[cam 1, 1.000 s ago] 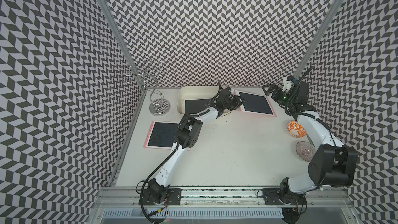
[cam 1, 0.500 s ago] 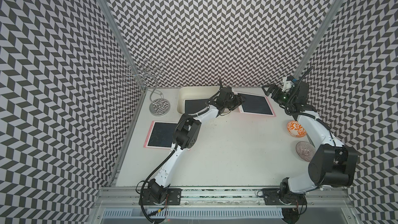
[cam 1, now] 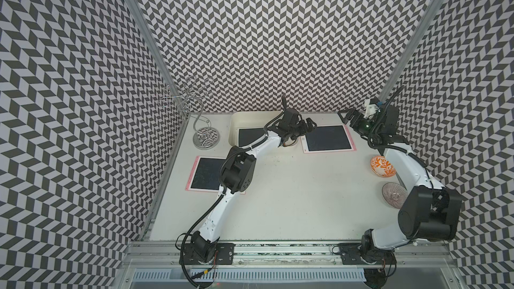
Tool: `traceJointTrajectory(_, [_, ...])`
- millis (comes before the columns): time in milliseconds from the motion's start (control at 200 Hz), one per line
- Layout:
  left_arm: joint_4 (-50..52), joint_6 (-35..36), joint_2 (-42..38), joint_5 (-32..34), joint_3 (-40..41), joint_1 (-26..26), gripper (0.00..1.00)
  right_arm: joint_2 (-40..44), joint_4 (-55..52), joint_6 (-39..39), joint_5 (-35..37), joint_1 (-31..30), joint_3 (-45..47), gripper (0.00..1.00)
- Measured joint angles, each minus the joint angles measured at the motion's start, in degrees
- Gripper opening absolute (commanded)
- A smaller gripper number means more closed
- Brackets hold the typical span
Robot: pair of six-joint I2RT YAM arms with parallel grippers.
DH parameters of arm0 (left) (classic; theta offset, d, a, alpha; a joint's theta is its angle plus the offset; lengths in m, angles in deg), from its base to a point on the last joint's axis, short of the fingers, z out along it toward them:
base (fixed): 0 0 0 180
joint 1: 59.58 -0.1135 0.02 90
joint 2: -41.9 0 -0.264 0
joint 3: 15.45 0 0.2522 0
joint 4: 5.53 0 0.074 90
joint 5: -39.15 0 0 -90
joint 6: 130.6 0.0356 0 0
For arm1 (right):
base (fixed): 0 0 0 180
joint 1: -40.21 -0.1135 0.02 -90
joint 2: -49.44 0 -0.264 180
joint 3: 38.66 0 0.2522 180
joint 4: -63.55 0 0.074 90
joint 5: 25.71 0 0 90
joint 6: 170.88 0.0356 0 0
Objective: Take out the writing tablet from the storage box
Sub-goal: Place the writing tablet at the center of the board, then pick up the writing tablet from the storage box.
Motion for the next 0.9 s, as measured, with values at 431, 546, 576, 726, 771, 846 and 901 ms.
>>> traceJointTrajectory(431, [9.6,9.0,-7.8,6.8,-0.9,0.7,0.99,-2.3,-1.0,0.2,0.7,-1.1,-1.0,1.0])
traceJointTrajectory(546, [11.7,12.1,-12.3,8.8,-0.4,0.7,0.99,-2.8,-2.8,-0.6,2.3,-2.9,-2.6,0.99])
traceJointTrajectory(576, [12.0,12.9,-13.9,9.5,0.5,0.7,0.99,-2.8,-3.1,-0.8,2.8,-3.6,-3.0,0.99])
traceJointTrajectory(726, [12.8,15.6,-22.4,11.9,7.1,0.2,0.99,-3.1,-3.7,-1.8,5.1,-6.9,-4.0,0.99])
traceJointTrajectory(771, [12.5,16.4,-25.0,12.1,9.9,-0.2,0.99,-3.5,-4.0,-2.0,5.9,-8.2,-4.3,1.0])
traceJointTrajectory(846, [12.2,17.5,-28.6,12.2,14.3,-1.0,0.99,-4.6,-4.3,-2.1,7.5,-10.8,-4.8,0.99])
traceJointTrajectory(901, [12.1,18.3,-31.0,12.2,17.7,-2.0,0.99,-5.6,-4.5,-2.2,8.6,-13.0,-5.0,0.99])
